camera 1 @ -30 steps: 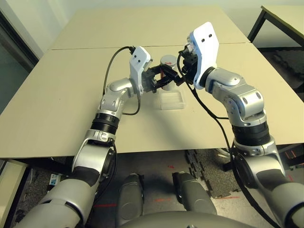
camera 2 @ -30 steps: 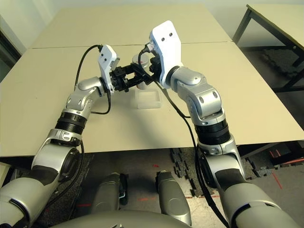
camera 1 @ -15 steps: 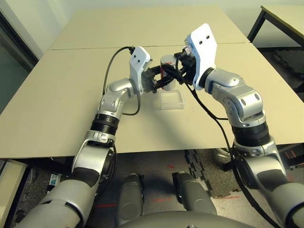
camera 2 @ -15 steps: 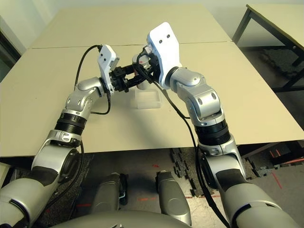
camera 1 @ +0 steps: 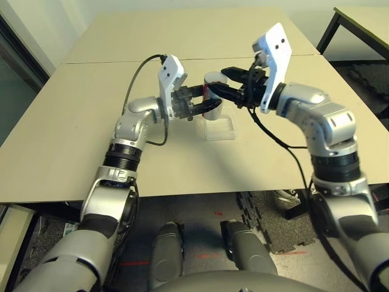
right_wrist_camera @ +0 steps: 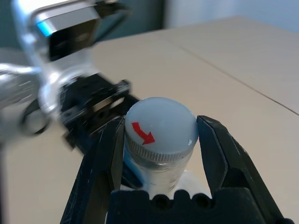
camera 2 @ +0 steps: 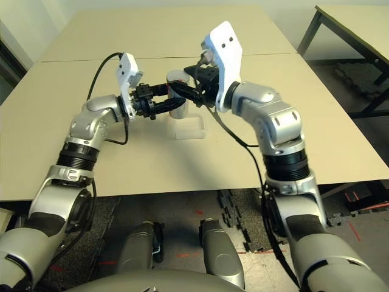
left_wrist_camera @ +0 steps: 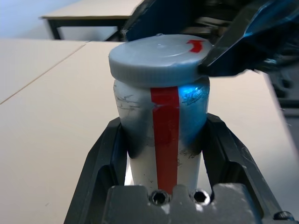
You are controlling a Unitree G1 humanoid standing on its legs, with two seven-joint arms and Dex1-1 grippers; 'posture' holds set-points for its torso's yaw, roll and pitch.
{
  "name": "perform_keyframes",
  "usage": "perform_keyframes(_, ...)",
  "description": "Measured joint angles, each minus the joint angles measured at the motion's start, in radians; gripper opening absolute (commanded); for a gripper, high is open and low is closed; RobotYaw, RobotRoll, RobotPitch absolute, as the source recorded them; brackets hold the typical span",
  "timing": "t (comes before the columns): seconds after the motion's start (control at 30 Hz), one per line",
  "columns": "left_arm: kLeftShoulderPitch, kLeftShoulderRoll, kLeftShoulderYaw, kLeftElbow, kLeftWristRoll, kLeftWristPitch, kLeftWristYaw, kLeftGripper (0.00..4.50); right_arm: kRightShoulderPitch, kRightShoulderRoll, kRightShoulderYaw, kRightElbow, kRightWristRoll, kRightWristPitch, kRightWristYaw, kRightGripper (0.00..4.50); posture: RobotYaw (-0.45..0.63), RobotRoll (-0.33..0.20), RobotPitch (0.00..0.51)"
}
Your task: Pour the medicine from the bottle into the box.
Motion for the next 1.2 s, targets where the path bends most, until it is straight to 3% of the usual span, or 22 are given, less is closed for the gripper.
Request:
perform_keyframes(0.17, -0.015, 0.037, -0.003, -0.059, -0.045, 0.061, -0.066, 2.47, -0.045, -0.045, 0.000, 0.072, 0.052, -0.055, 0.155, 2.55, -0.15, 0.000, 0.103)
perform_keyframes(0.4, -0.007, 0.050, 0.000, -0.145, -0.096, 0.147, -0.075, 2.47, -0.047, -0.059, -0.029, 0.072, 0.111, -0.042, 0.212, 2.55, -0.15, 0.000, 0.106)
perform_keyframes(0.6, 0.018, 0.034, -0.012, -0.189, -0.113, 0.156, -0.073, 2.47, -0.023, -0.065, -0.043, 0.033, 0.145, 0.008, 0.180, 4.50, -0.16, 0.000, 0.106)
perform_keyframes(0.9, 0.022, 0.034, -0.019, -0.186, -0.115, 0.140, -0.073, 2.47, 0.031, -0.070, -0.070, -0.133, 0.218, 0.105, 0.086, 4.50, -0.18, 0.000, 0.106)
perform_keyframes(1.2, 0.022, 0.022, -0.030, -0.159, -0.115, 0.121, -0.073, 2.47, 0.035, -0.042, -0.045, -0.146, 0.193, 0.097, 0.019, 4.50, -0.18, 0.000, 0.106)
